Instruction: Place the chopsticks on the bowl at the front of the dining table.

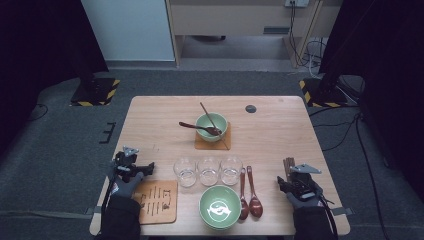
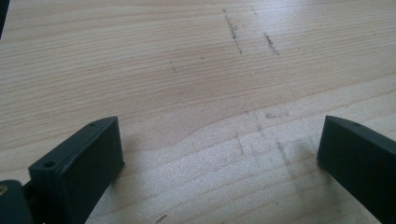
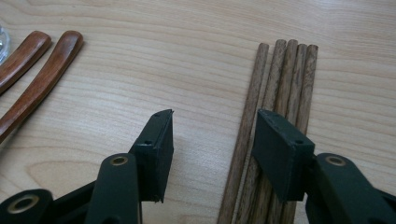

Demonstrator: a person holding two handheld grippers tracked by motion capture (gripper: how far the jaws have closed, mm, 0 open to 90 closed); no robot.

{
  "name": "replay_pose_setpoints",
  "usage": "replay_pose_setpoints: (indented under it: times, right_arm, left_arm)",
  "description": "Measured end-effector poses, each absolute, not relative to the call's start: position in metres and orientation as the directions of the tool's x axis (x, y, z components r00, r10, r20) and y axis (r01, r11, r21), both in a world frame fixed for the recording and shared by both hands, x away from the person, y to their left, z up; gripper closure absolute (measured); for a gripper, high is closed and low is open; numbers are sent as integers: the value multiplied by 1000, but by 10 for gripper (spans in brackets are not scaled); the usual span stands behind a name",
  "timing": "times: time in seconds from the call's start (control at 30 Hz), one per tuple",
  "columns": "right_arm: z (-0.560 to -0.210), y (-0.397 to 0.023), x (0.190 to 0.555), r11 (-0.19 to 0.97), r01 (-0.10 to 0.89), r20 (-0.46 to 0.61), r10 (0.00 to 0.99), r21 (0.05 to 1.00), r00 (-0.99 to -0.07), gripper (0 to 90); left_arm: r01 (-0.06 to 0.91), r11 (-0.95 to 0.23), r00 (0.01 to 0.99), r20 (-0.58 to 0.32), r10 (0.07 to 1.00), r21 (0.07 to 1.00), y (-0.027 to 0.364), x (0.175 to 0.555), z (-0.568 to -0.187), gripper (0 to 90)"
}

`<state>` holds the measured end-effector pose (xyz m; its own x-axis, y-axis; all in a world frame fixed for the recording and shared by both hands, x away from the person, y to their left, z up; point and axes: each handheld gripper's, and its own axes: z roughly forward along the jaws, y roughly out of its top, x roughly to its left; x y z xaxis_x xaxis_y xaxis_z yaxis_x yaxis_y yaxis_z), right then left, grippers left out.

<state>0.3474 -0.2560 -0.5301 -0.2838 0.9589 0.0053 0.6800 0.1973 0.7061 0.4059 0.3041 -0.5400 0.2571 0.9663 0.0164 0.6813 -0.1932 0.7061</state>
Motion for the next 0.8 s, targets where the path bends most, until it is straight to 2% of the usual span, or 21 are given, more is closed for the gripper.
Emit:
replay_pose_setpoints:
  times: [0.8]
  right_arm:
    - [-530, -256, 341, 211, 681, -8, 957, 702, -289, 503]
  left_arm:
    - [681, -193, 257, 16, 966, 706, 304, 406, -540, 0]
